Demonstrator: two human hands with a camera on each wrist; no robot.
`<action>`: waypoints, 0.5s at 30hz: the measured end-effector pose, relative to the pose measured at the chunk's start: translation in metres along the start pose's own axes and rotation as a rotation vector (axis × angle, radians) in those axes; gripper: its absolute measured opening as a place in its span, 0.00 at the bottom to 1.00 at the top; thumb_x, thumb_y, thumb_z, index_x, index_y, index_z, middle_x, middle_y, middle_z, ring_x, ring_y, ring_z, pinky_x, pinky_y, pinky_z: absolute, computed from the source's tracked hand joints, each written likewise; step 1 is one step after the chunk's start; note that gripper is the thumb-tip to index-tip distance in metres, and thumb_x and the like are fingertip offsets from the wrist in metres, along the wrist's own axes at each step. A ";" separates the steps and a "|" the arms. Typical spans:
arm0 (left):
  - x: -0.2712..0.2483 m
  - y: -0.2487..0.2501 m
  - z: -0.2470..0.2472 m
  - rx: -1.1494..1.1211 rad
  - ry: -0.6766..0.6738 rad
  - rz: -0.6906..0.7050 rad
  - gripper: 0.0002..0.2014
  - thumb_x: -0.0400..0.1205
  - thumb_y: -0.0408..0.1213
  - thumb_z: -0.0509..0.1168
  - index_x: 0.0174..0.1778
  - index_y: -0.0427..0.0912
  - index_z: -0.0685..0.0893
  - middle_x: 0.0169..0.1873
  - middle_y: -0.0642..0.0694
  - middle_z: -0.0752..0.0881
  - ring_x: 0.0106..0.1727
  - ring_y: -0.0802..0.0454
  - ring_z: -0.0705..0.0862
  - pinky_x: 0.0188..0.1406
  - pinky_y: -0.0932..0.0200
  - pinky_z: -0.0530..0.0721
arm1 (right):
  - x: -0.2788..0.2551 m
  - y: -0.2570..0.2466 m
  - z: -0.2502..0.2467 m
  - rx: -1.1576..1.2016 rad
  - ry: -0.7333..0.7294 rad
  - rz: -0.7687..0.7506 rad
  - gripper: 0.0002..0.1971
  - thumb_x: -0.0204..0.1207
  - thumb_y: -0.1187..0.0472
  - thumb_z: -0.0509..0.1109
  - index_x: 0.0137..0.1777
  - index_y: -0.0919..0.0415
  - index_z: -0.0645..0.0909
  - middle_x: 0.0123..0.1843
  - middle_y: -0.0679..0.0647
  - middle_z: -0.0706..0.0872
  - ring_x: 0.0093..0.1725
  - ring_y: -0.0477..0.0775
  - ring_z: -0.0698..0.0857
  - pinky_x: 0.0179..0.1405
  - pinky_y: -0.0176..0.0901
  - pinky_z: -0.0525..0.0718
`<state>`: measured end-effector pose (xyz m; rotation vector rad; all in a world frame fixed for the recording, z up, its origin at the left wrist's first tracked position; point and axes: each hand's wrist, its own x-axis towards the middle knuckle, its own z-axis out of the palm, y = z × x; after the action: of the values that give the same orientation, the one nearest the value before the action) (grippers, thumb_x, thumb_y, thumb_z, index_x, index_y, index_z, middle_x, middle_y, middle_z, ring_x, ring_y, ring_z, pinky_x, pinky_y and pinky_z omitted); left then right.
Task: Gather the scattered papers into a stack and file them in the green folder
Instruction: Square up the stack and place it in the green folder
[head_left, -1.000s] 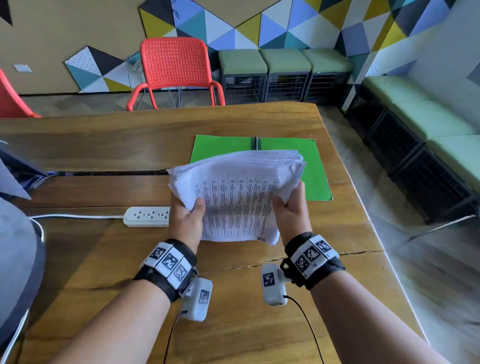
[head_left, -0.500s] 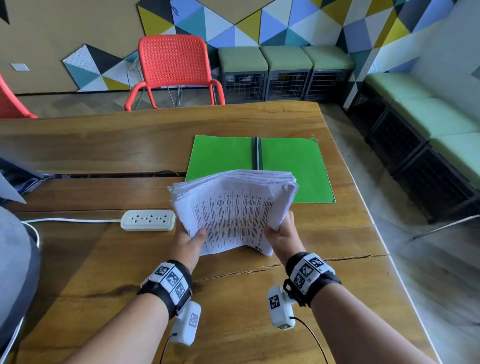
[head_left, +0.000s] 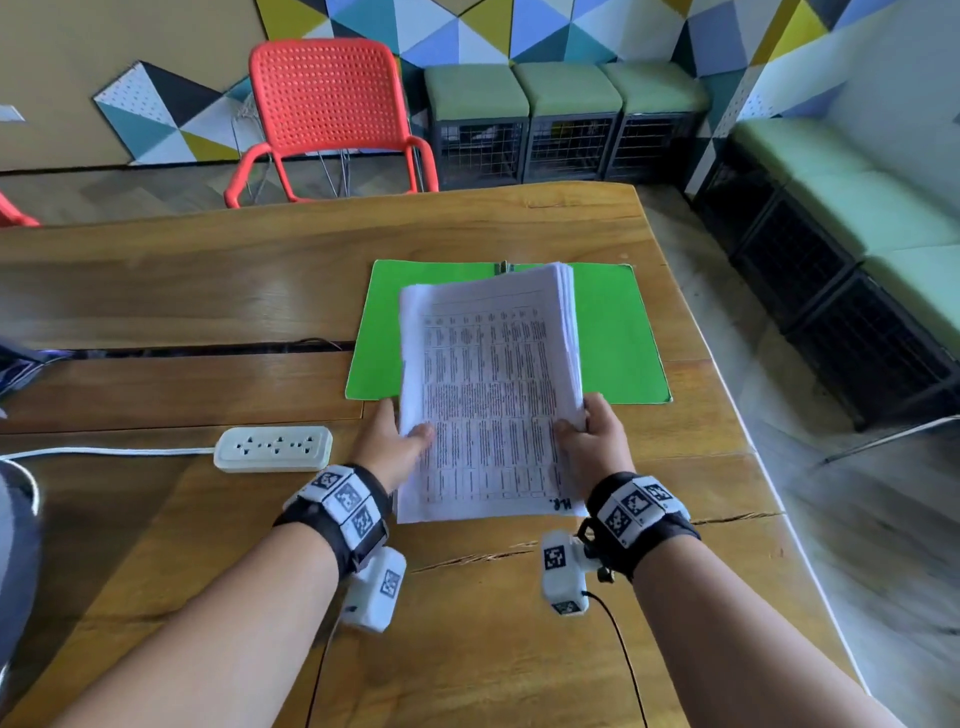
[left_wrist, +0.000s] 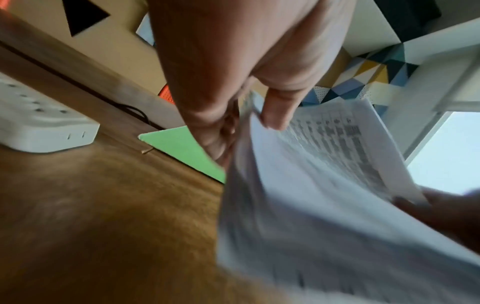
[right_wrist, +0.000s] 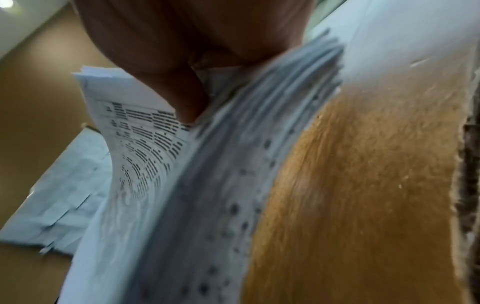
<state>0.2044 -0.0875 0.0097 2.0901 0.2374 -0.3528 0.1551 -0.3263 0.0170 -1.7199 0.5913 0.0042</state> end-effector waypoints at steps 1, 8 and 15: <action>0.010 0.003 0.000 0.014 -0.026 -0.015 0.28 0.81 0.44 0.67 0.77 0.45 0.68 0.66 0.48 0.80 0.65 0.45 0.81 0.66 0.46 0.80 | 0.007 0.001 -0.004 0.013 0.024 0.028 0.04 0.79 0.68 0.66 0.47 0.61 0.74 0.42 0.58 0.82 0.35 0.55 0.80 0.31 0.46 0.86; 0.095 -0.003 -0.006 0.269 0.210 -0.143 0.29 0.81 0.39 0.65 0.79 0.42 0.67 0.75 0.37 0.73 0.73 0.36 0.74 0.73 0.44 0.73 | 0.040 0.022 -0.021 -0.132 0.088 0.131 0.04 0.76 0.69 0.63 0.47 0.61 0.77 0.36 0.56 0.82 0.27 0.51 0.79 0.20 0.38 0.78; 0.135 -0.013 0.000 0.450 0.141 -0.355 0.45 0.77 0.46 0.72 0.84 0.37 0.53 0.83 0.33 0.55 0.84 0.36 0.56 0.79 0.39 0.62 | 0.059 0.040 -0.017 -0.154 0.074 0.193 0.06 0.78 0.68 0.64 0.47 0.56 0.78 0.41 0.57 0.85 0.32 0.52 0.81 0.27 0.42 0.83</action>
<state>0.3277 -0.0775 -0.0471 2.5208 0.6695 -0.5066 0.1859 -0.3694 -0.0341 -1.8109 0.8280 0.1257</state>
